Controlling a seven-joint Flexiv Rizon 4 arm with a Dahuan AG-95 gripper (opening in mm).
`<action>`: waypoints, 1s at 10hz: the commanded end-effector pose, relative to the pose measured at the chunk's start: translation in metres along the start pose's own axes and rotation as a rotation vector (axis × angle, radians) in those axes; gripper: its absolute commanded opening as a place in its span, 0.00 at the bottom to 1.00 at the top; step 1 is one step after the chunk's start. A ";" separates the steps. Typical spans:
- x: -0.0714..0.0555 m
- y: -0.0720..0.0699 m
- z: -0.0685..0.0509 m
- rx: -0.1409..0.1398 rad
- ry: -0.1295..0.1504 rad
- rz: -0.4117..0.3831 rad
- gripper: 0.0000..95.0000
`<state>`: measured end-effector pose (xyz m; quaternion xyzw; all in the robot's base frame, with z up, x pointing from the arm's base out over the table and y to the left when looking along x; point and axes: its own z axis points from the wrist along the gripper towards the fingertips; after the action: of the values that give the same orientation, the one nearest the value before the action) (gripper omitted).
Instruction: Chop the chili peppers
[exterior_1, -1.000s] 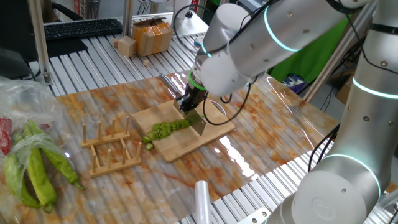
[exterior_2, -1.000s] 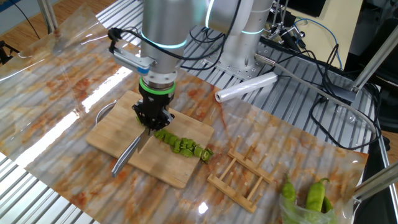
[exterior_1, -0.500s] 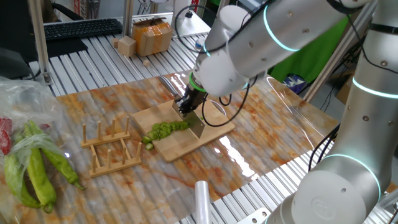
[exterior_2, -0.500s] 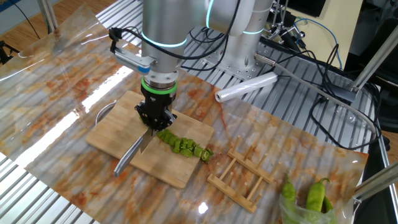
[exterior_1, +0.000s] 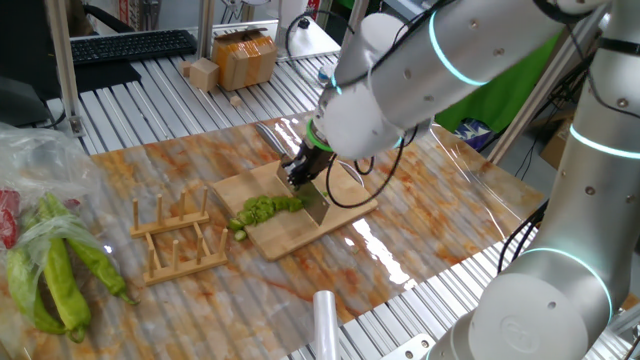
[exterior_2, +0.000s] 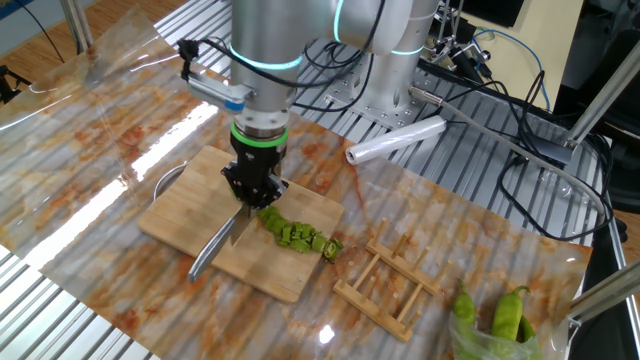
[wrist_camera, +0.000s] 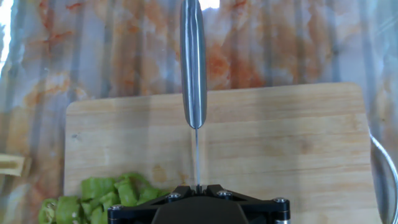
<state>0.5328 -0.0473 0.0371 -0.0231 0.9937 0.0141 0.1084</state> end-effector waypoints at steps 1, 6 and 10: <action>-0.008 0.009 -0.006 -0.006 -0.019 0.016 0.00; -0.020 0.010 0.000 0.006 -0.042 0.015 0.00; -0.015 0.012 0.003 0.004 -0.061 0.016 0.00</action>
<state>0.5458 -0.0333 0.0394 -0.0159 0.9902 0.0204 0.1374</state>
